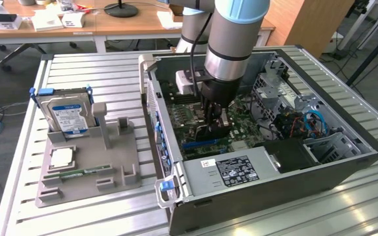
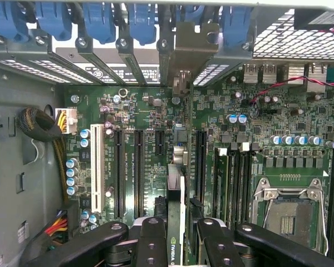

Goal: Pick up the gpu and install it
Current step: 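Insert the gpu into the slot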

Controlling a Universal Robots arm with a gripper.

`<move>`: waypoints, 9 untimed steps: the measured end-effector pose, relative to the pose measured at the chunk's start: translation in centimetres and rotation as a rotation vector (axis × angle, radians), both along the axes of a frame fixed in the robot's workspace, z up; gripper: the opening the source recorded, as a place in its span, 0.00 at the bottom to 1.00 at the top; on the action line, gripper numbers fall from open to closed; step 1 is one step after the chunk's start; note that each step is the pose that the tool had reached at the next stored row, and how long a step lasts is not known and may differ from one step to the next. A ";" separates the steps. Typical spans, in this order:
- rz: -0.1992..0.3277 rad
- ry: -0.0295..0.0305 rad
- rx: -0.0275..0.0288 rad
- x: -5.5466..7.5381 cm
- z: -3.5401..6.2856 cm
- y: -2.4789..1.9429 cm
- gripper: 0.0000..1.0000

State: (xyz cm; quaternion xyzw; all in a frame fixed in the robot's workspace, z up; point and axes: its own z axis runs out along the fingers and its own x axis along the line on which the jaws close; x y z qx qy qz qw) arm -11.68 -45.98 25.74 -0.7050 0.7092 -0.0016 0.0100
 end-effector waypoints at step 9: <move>0.000 0.0001 -0.0001 0.0 -0.11 0.00 0.26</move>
